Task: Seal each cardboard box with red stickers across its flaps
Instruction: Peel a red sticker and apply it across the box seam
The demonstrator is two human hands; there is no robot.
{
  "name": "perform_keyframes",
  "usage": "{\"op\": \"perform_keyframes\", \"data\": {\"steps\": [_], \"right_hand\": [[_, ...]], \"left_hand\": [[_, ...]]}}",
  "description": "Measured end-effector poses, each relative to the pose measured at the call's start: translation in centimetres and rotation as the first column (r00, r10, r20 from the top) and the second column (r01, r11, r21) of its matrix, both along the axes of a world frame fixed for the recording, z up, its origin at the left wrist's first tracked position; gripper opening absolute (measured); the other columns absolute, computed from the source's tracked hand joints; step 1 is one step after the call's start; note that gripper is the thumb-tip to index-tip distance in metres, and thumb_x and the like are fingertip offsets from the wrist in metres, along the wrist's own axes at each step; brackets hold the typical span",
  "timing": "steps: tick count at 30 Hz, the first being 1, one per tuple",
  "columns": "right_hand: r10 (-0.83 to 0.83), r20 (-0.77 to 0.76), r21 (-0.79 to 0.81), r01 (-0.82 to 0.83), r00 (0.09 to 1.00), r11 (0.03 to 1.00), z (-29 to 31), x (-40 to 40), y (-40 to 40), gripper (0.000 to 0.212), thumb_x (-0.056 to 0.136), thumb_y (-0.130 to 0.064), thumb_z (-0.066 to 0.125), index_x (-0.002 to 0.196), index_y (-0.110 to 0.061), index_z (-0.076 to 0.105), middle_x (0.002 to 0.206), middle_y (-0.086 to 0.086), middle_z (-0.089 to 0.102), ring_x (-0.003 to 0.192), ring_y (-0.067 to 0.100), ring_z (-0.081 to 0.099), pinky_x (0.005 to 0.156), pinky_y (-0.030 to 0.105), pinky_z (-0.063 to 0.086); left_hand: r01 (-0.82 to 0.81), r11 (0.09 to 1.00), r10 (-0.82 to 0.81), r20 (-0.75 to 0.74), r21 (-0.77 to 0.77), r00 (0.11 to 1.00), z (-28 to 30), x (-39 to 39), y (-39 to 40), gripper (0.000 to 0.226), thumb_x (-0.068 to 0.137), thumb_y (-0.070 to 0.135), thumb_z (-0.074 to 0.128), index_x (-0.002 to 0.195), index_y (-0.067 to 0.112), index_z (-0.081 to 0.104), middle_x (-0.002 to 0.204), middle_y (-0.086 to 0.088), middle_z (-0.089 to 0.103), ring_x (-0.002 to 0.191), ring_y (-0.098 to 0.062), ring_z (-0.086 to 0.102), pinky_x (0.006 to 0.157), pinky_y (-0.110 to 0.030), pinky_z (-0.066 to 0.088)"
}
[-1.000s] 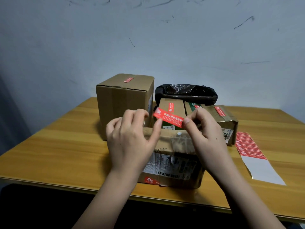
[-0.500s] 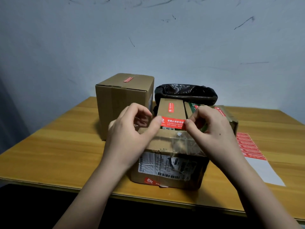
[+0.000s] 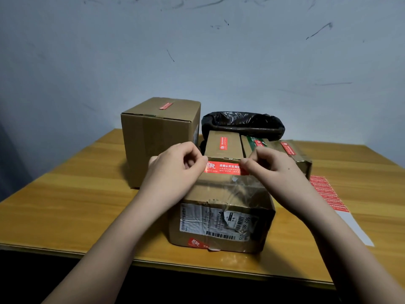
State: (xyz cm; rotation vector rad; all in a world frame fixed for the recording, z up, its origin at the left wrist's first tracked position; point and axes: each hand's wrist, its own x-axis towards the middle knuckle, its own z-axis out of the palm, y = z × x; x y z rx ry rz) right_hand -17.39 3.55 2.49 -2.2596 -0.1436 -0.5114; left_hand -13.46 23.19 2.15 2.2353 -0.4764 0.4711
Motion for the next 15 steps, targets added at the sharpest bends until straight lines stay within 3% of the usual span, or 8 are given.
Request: {"op": "perform_keyframes", "data": {"steps": [4,6,9,15], "right_hand": [[-0.037,-0.143,-0.157,0.014,0.989,0.987,0.1,1.0,-0.3,0.032,0.093,-0.040,0.054,0.072,-0.016,0.060,0.067,-0.002,0.061,0.055,0.002,0.048,0.055,0.026,0.034],[-0.075,-0.172,-0.288,0.023,0.982,0.957,0.0,1.1,-0.1,0.032,0.095,-0.042,0.051,0.079,-0.016,0.060,0.070,-0.004,0.060,0.065,0.008,0.055,0.058,0.029,0.040],[-0.126,-0.161,-0.465,0.037,0.979,0.885,-0.1,1.2,0.4,0.031,0.096,-0.046,0.045,0.082,-0.020,0.056,0.082,-0.004,0.061,0.081,0.017,0.057,0.072,0.035,0.045],[-0.143,-0.060,-0.595,0.080,0.988,0.800,-0.6,1.6,0.9,0.023,0.098,-0.046,0.039,0.084,-0.028,0.043,0.097,-0.005,0.059,0.094,0.019,0.054,0.074,0.033,0.036]], "left_hand": [[0.010,0.973,0.018,-0.118,0.232,0.993,0.7,1.1,0.0,0.025,0.091,0.042,0.052,0.072,0.028,0.056,0.076,0.012,0.060,0.083,-0.004,0.054,0.088,-0.034,0.028],[0.030,0.945,0.020,-0.149,0.325,0.989,0.9,1.6,0.1,0.025,0.093,0.043,0.051,0.072,0.029,0.056,0.078,0.013,0.060,0.086,-0.004,0.052,0.088,-0.034,0.026],[0.051,0.915,0.022,-0.176,0.401,0.984,0.9,2.2,0.1,0.024,0.093,0.043,0.049,0.078,0.028,0.059,0.075,0.012,0.059,0.085,-0.004,0.054,0.088,-0.035,0.027],[0.054,0.878,0.028,-0.163,0.476,0.986,0.7,2.8,-0.1,0.026,0.094,0.045,0.050,0.075,0.028,0.056,0.071,0.012,0.056,0.083,-0.006,0.054,0.091,-0.038,0.031]]}}
